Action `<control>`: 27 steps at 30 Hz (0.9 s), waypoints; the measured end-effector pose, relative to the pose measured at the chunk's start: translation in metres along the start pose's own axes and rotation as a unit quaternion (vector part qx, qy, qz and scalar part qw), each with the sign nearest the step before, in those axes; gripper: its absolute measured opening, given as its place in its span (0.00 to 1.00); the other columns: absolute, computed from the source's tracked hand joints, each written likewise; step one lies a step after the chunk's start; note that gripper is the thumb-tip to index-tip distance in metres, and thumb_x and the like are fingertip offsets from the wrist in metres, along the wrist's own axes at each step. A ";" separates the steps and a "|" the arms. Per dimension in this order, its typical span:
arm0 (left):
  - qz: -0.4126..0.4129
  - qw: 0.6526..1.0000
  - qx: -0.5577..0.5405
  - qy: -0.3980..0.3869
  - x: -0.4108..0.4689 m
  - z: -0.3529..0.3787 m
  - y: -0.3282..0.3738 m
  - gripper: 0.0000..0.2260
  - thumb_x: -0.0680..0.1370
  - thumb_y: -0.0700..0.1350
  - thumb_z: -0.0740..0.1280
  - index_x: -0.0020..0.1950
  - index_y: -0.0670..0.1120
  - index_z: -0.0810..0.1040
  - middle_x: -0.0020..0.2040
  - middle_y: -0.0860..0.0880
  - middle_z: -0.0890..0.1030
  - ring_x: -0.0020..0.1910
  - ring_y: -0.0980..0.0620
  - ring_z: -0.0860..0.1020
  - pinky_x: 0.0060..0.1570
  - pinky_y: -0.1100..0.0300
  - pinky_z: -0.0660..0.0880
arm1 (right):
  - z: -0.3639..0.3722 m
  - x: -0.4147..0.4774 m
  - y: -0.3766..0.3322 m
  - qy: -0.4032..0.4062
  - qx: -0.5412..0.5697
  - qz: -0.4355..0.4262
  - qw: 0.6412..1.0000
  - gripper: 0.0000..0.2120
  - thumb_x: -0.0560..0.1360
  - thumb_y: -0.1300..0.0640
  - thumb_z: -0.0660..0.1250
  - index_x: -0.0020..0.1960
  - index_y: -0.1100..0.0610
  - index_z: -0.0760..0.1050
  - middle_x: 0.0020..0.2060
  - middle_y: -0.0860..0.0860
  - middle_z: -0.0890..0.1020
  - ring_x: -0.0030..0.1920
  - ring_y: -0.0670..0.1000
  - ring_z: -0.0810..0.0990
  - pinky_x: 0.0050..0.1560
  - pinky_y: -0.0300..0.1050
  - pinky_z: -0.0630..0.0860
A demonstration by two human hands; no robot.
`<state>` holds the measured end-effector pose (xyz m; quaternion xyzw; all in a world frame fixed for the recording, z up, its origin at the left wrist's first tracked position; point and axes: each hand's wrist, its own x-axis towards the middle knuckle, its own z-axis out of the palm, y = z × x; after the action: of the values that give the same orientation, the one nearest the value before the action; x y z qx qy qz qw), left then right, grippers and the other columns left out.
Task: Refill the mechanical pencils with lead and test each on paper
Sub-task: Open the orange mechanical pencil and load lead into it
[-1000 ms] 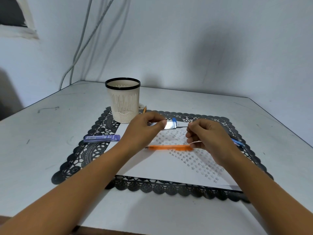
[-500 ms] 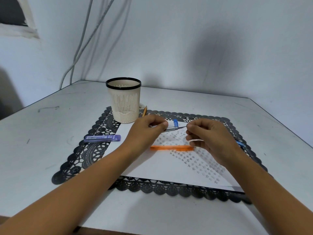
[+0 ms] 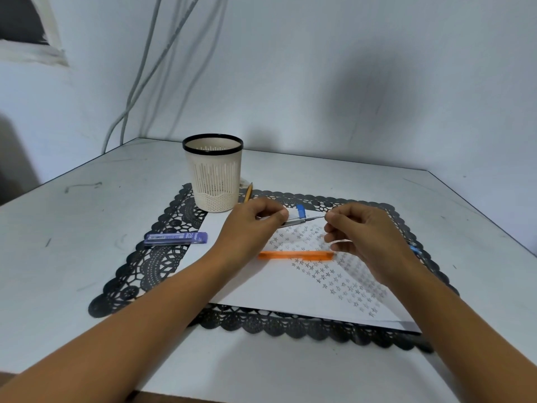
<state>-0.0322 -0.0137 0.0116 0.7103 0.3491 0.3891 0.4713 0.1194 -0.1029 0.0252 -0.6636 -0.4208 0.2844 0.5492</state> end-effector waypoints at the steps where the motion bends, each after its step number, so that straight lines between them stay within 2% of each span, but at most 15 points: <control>1: 0.000 1.000 0.001 -0.001 0.000 0.000 0.000 0.03 0.75 0.44 0.67 0.42 0.50 0.79 0.37 0.58 0.78 0.37 0.62 0.74 0.38 0.63 0.68 | 0.000 0.000 0.000 0.000 -0.003 0.001 1.000 0.04 0.75 0.61 0.64 0.44 0.61 0.76 0.35 0.54 0.80 0.33 0.47 0.79 0.36 0.41 0.77; 19: 0.010 1.000 0.013 -0.015 -0.004 0.003 -0.001 0.06 0.75 0.44 0.67 0.39 0.53 0.78 0.35 0.58 0.77 0.36 0.63 0.73 0.36 0.64 0.66 | 0.003 -0.002 0.000 -0.010 -0.032 0.000 0.999 0.08 0.77 0.62 0.60 0.42 0.63 0.74 0.32 0.54 0.75 0.31 0.49 0.74 0.33 0.42 0.74; 27: 0.008 1.000 0.012 -0.013 -0.003 0.004 -0.001 0.07 0.75 0.44 0.67 0.38 0.55 0.77 0.36 0.59 0.77 0.37 0.62 0.73 0.36 0.63 0.66 | 0.002 0.000 0.001 -0.002 -0.023 0.006 1.000 0.11 0.77 0.60 0.60 0.36 0.60 0.73 0.30 0.52 0.74 0.29 0.47 0.72 0.33 0.41 0.74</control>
<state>-0.0305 -0.0180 0.0093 0.7237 0.3419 0.3793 0.4642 0.1176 -0.1017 0.0237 -0.6782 -0.4238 0.2793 0.5314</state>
